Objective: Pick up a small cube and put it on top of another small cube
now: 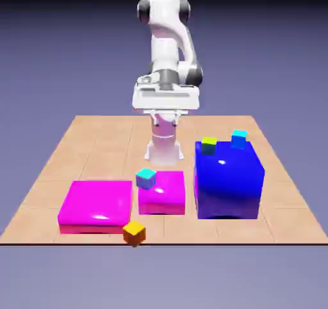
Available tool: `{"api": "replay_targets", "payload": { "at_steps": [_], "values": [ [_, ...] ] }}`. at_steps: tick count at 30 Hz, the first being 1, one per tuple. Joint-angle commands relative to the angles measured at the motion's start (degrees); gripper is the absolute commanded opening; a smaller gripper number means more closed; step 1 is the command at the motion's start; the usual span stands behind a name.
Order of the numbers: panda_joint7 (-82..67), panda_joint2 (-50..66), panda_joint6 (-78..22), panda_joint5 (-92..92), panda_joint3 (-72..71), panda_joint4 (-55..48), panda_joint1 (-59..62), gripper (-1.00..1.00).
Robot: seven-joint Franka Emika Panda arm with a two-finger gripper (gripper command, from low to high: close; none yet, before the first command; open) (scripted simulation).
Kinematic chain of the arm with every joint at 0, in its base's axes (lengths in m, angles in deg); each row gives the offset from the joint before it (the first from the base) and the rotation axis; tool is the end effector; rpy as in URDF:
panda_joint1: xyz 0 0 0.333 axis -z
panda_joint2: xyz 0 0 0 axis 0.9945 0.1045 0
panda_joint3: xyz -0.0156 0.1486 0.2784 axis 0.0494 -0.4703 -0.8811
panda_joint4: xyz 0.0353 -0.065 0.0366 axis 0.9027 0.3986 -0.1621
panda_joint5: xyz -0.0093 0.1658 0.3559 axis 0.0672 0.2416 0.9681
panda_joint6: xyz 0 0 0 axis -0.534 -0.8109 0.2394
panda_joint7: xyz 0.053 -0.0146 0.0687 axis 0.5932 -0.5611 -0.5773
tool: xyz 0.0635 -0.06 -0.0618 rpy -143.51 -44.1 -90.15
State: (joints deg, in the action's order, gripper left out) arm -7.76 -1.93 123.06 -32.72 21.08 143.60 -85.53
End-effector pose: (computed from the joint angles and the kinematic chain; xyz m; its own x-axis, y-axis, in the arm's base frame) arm 0.4003 0.0039 0.4521 0.5615 -0.6484 0.5141 -0.4661 -0.7612 -0.4509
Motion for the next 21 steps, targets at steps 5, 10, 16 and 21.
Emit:
{"api": "replay_targets", "payload": {
  "at_steps": [5, 10, 16, 21],
  "values": [
    [-6.74, 10.39, -7.60, -1.19, 4.26, -7.56, -3.50, 0.00],
    [-13.47, 20.77, -15.20, -2.39, 8.51, -15.12, -7.01, 0.00],
    [-21.55, 33.23, -24.32, -3.82, 13.62, -24.18, -11.21, 0.00],
    [-28.29, 43.61, -31.92, -5.01, 17.88, -31.74, -14.71, 0.00]
  ]
}}
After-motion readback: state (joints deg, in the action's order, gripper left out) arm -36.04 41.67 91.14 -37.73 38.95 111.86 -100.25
